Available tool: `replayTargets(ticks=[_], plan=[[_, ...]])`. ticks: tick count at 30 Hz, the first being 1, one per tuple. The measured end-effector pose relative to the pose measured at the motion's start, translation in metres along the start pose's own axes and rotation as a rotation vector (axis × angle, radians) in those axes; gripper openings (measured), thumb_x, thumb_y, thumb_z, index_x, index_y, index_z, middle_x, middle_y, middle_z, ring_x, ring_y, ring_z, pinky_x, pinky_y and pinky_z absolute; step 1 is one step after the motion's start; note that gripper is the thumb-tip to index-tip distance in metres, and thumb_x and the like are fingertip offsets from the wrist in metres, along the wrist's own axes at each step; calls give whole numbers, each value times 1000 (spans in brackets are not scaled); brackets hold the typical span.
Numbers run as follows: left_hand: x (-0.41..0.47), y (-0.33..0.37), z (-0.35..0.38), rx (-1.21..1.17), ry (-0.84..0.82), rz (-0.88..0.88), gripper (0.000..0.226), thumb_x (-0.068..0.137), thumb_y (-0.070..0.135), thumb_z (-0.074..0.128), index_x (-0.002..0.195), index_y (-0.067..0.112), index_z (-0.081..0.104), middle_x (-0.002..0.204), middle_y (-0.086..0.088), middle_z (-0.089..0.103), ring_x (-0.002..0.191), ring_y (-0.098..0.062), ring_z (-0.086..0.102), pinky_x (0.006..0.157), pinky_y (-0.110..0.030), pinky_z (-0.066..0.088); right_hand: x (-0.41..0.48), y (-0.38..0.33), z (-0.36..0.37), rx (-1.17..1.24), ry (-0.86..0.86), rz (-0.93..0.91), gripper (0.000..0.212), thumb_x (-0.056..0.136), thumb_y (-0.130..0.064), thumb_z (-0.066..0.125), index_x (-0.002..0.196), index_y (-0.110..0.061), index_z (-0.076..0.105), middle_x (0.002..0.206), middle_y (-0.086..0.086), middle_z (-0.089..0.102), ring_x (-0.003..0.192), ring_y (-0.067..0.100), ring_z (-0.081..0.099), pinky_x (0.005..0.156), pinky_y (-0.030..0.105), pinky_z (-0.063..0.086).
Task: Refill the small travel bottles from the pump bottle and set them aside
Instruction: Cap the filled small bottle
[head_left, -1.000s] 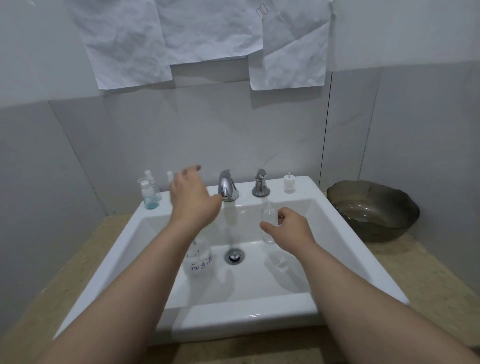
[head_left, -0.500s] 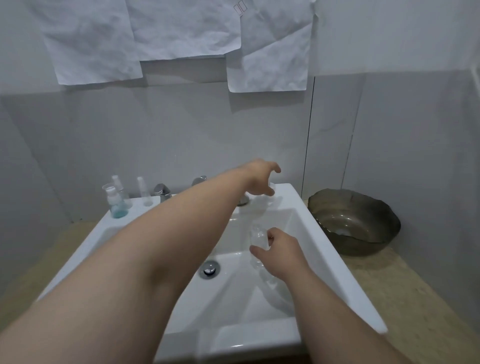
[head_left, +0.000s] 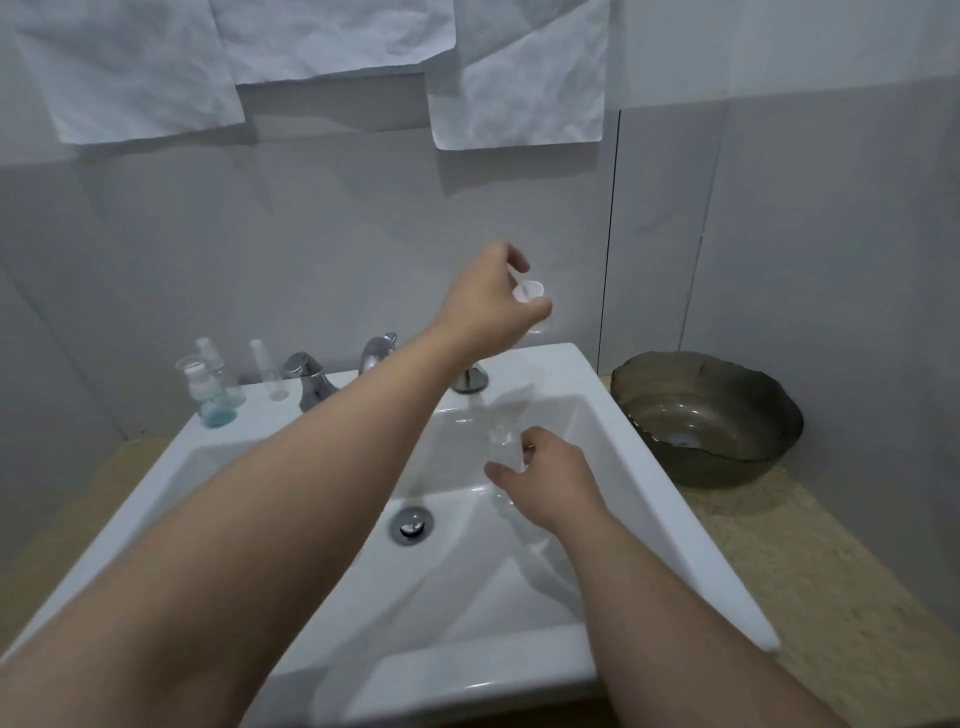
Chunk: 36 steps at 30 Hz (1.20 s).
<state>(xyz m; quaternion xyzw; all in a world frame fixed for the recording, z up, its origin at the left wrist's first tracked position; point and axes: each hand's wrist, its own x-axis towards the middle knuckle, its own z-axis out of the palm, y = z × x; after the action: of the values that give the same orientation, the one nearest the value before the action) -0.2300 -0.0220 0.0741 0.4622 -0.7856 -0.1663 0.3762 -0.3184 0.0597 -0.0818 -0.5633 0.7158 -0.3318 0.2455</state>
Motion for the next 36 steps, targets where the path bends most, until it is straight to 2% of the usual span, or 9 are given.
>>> replayTargets(ticks=[3, 6, 8, 13, 18, 22, 27, 33, 36], plan=[[-53, -2, -30, -168, 126, -86, 40, 77, 28, 78, 109, 24, 55, 88, 6, 59, 71, -11, 59, 55, -20, 49, -3, -4, 0, -7, -16, -14, 47, 90, -50, 73, 120, -17, 60, 115, 0, 65, 102, 24, 64, 87, 37, 54], [-104, -35, -38, -273, 61, -232, 40, 73, 30, 80, 106, 28, 57, 92, 4, 59, 74, -13, 63, 72, -37, 62, -8, -6, 0, -25, -23, -48, 41, 88, -49, 75, 107, -16, 60, 107, 1, 67, 97, 24, 64, 87, 40, 55], [-130, -61, -35, -244, 33, -301, 41, 77, 26, 83, 109, 26, 58, 93, 2, 62, 74, -14, 65, 76, -41, 61, -11, -7, 1, -35, -44, -74, 40, 87, -48, 76, 107, -17, 62, 106, 0, 69, 99, 22, 65, 89, 41, 55], [-160, -92, -32, -155, 62, -162, 34, 76, 30, 89, 95, 28, 61, 91, 13, 69, 85, 0, 64, 69, -10, 44, -14, -6, 5, -59, -116, -117, 42, 85, -47, 78, 116, -22, 64, 113, -6, 68, 107, 16, 65, 92, 35, 53], [-165, -97, -23, -195, 41, -196, 24, 79, 27, 88, 95, 26, 70, 82, 13, 67, 67, 5, 56, 66, -14, 40, -17, -5, 7, -62, -168, -133, 39, 85, -43, 81, 115, -24, 65, 114, -8, 68, 109, 13, 65, 90, 30, 51], [-163, -103, -21, -254, 108, -231, 18, 81, 27, 86, 96, 26, 75, 65, 16, 55, 59, 4, 50, 59, -9, 37, -17, -3, 10, -57, -202, -132, 39, 83, -45, 83, 113, -24, 67, 112, -8, 68, 107, 13, 66, 93, 35, 55], [-160, -104, -19, -258, 72, -259, 31, 77, 28, 89, 101, 28, 71, 89, 11, 71, 75, 1, 63, 65, -8, 43, -17, -3, 13, -48, -213, -166, 35, 83, -41, 84, 109, -24, 68, 111, -7, 68, 106, 12, 65, 89, 30, 53], [-161, -104, -16, -215, 54, -214, 21, 78, 24, 88, 95, 23, 76, 72, 13, 58, 59, 4, 51, 59, -8, 39, -15, -2, 16, -18, -263, -188, 36, 79, -40, 85, 110, -30, 69, 111, -10, 71, 106, 9, 67, 92, 34, 56], [-161, -105, -14, -155, 29, -175, 22, 79, 31, 87, 98, 27, 77, 81, 12, 61, 61, 1, 51, 61, -9, 39, -15, -2, 18, -22, -301, -201, 40, 79, -41, 85, 114, -31, 70, 110, -11, 71, 105, 7, 67, 94, 35, 56]])
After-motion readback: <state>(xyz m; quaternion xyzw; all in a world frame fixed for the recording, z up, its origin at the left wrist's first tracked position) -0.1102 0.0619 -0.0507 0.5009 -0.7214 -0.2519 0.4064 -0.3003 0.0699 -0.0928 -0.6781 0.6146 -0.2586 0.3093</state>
